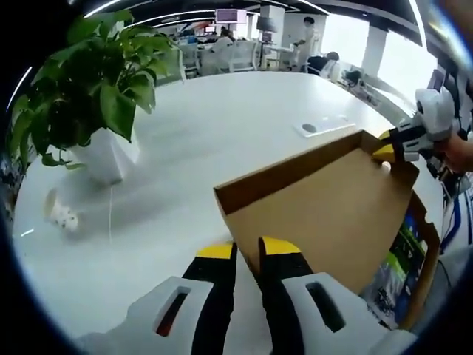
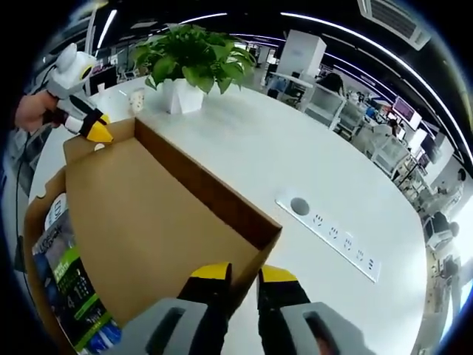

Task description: Operate the shoe box by opening the lid, removing the specified soft item, and placing it in the target area until the item is outside and the box remains undamaged.

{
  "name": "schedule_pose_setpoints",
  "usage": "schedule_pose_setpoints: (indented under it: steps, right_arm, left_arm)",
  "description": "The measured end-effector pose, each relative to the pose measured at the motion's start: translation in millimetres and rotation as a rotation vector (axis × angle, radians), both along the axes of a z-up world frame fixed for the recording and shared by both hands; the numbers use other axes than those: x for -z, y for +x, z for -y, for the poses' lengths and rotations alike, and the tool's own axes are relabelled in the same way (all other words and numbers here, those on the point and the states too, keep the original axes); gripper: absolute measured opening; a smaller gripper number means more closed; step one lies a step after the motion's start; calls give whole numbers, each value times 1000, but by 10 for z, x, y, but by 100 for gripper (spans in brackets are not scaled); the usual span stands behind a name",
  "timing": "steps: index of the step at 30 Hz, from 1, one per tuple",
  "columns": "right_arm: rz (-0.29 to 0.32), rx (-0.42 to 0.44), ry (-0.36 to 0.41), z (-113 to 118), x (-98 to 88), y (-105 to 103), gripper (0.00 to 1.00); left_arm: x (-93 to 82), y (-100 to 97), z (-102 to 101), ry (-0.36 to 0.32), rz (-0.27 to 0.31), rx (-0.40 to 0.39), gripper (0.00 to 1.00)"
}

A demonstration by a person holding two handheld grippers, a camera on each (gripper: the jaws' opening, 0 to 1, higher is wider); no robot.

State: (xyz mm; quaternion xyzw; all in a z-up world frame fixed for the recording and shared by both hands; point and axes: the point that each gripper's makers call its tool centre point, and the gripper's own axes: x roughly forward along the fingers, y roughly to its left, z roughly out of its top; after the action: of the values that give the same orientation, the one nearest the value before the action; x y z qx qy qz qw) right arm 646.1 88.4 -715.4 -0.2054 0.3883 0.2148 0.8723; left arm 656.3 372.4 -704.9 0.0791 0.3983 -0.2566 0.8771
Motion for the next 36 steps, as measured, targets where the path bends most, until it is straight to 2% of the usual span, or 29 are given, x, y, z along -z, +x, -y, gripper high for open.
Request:
schedule_pose_setpoints:
  steps: [4, 36]
  right_arm:
    - [-20, -7, -8, 10, 90, -82, 10]
    - [-34, -15, -9, 5, 79, -157, 11]
  left_arm:
    - [26, -46, 8, 11, 0, 5, 12]
    - [15, -137, -8, 28, -4, 5, 12]
